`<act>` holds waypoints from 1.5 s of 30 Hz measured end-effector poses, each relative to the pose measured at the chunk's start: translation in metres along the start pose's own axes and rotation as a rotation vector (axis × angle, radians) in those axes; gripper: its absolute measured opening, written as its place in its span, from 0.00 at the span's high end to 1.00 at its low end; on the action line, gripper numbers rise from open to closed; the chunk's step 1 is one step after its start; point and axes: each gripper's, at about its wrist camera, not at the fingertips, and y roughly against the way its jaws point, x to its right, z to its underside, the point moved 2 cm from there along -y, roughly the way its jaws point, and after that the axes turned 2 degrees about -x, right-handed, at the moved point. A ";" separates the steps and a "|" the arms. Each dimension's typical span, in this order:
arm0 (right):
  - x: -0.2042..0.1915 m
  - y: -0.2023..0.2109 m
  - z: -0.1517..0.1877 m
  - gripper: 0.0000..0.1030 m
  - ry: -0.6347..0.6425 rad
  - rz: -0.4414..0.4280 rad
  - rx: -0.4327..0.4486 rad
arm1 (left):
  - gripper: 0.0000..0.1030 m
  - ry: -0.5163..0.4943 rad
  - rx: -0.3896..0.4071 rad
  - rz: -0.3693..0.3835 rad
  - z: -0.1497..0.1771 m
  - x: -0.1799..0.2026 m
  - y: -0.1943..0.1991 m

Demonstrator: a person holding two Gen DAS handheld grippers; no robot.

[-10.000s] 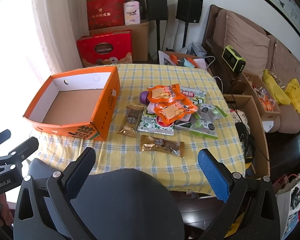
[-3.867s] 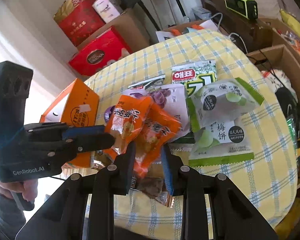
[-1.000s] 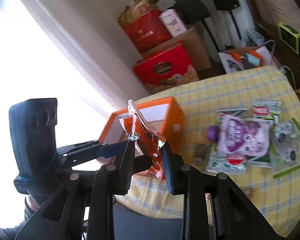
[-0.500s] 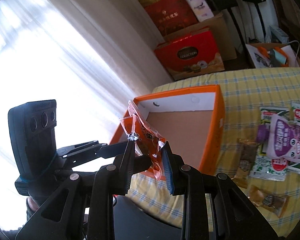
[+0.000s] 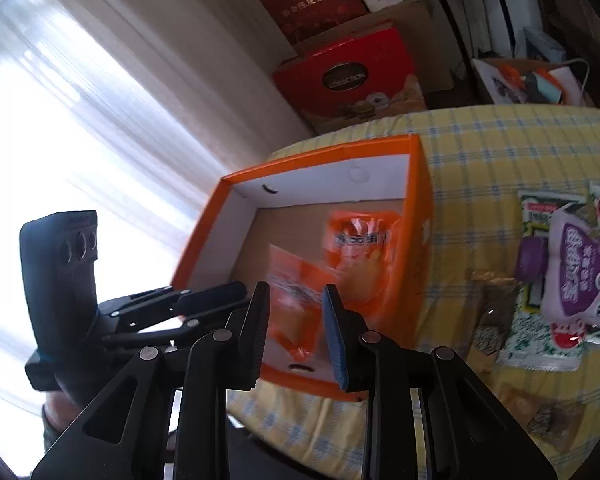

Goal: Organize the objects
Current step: 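Carry the packets into the orange box and open the left tool, then move the left tool back over the snack pile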

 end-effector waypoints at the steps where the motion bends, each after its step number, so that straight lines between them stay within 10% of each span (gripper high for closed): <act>1: 0.000 0.001 0.000 0.73 0.004 0.002 0.002 | 0.71 0.009 -0.001 -0.009 0.000 -0.004 -0.001; 10: 0.000 0.014 -0.004 0.69 0.021 0.024 0.034 | 0.70 0.012 0.024 -0.039 0.003 -0.009 0.009; 15: -0.003 0.026 -0.004 0.53 0.046 0.073 0.064 | 0.35 0.012 0.067 -0.056 -0.004 0.003 0.020; 26: 0.013 0.047 0.000 0.28 0.069 0.203 0.102 | 0.11 0.023 0.108 -0.046 -0.007 0.019 0.028; 45: 0.078 0.122 0.018 0.20 -0.043 0.304 0.147 | 0.00 -0.065 0.062 -0.004 -0.013 0.086 0.009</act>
